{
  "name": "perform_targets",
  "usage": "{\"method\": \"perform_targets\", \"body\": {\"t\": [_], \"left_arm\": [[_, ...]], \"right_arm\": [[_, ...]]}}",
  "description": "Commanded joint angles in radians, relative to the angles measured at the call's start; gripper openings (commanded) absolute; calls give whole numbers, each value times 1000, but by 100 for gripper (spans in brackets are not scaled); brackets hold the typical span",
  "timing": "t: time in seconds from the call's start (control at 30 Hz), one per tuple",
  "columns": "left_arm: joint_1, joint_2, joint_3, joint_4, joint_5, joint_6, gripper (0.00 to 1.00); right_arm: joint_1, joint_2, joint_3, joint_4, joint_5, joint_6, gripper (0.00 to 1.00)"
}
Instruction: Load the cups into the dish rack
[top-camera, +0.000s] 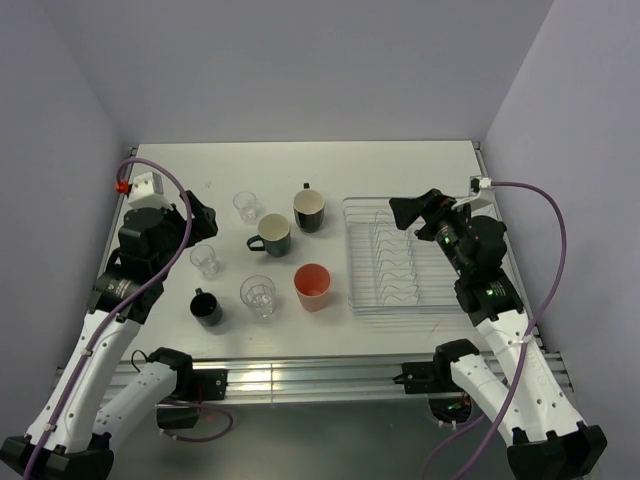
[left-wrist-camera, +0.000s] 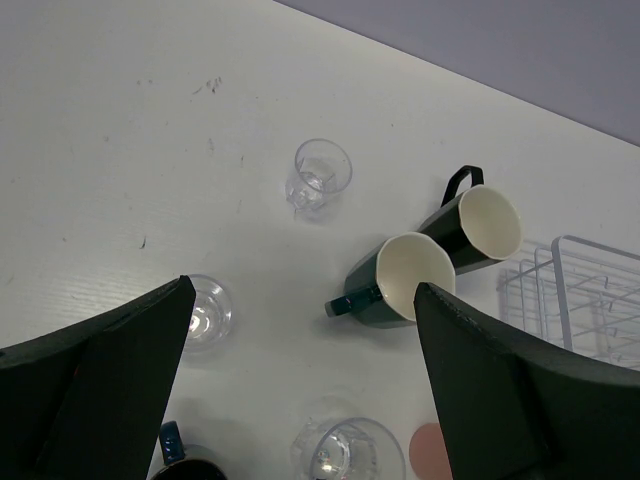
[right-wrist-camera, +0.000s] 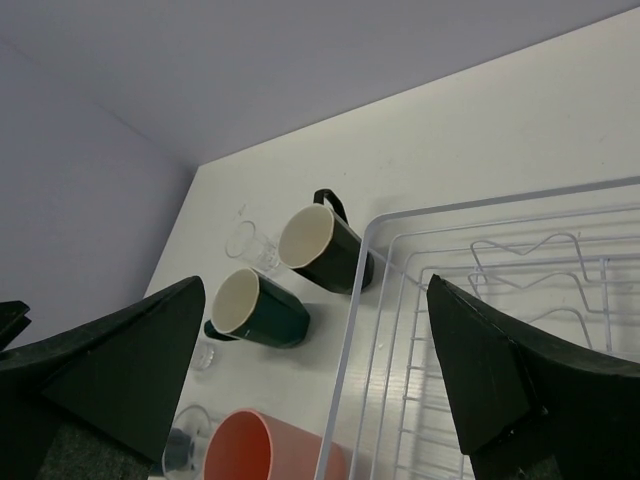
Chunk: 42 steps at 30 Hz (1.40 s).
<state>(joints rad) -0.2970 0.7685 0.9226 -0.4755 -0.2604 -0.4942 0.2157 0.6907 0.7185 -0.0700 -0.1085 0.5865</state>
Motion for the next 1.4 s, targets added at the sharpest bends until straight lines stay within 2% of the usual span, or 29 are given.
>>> {"method": "perform_targets", "body": {"t": [0.0,0.57,0.7,0.9,1.07,1.37], "left_arm": [[2,0,7,37,-2,-6,99],[2,20,12,23,-26,-15,99],[1,54,16,20,4,-11,96],[-59,172,50,-3,42,11,91],[-116,325,133,-67,49,32,81],[-129,497,248,-117,75,80,75]], "right_arm": [[-3,7,59,-5,23,-5,100],[-3,10,55,-25,30,-11,100],[-4,32,70,-45,36,-13,100],[-4,39,71,-51,38,-17,100],[-4,40,81,-65,41,-20,100],[-4,33,72,-54,26,-7,100]]}}
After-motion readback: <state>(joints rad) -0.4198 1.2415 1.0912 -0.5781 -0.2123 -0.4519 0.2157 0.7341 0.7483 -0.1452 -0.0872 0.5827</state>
